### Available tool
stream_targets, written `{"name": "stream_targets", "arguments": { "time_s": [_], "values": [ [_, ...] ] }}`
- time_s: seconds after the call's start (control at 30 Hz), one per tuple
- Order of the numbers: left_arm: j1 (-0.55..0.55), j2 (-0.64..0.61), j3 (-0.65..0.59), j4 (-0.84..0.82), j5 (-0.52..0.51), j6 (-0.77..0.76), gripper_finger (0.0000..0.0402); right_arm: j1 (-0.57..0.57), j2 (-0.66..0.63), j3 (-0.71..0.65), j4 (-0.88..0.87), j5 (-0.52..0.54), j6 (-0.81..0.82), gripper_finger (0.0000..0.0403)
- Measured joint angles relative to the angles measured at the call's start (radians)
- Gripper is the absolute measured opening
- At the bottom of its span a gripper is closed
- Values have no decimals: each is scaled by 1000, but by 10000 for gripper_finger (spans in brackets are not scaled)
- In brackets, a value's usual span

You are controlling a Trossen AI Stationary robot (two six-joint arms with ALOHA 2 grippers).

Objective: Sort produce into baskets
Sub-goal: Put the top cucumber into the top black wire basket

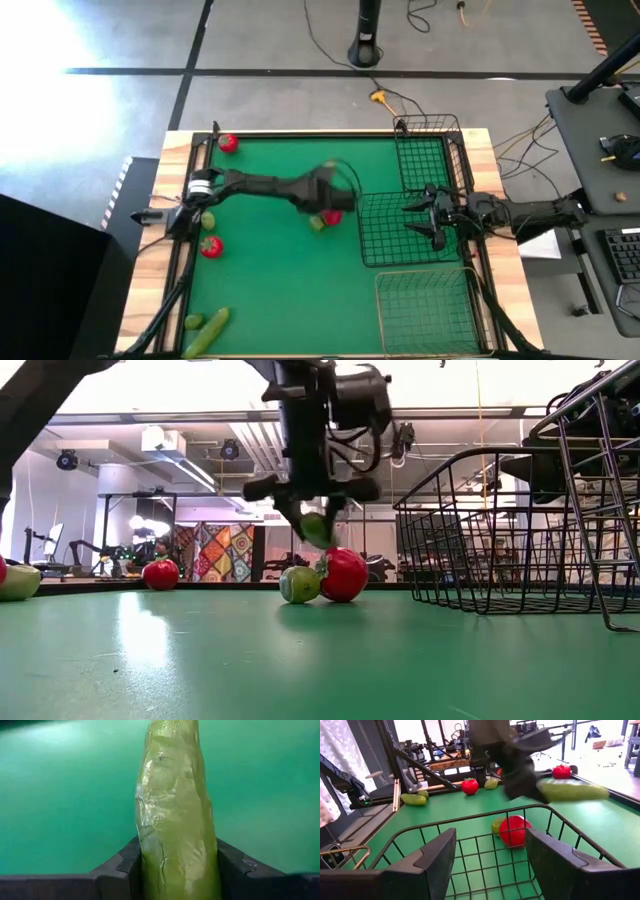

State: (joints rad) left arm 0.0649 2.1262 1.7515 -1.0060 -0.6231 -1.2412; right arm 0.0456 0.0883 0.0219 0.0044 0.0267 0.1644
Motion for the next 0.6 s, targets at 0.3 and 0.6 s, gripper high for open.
{"name": "stream_targets", "arguments": {
  "time_s": [0.3,0.6],
  "values": [
    [49,5,83,-61,38,55,145,0,0,0,0,0,0,228],
    [46,-2,54,-119,39,48,146,0,0,0,0,0,0,228]
  ]
}}
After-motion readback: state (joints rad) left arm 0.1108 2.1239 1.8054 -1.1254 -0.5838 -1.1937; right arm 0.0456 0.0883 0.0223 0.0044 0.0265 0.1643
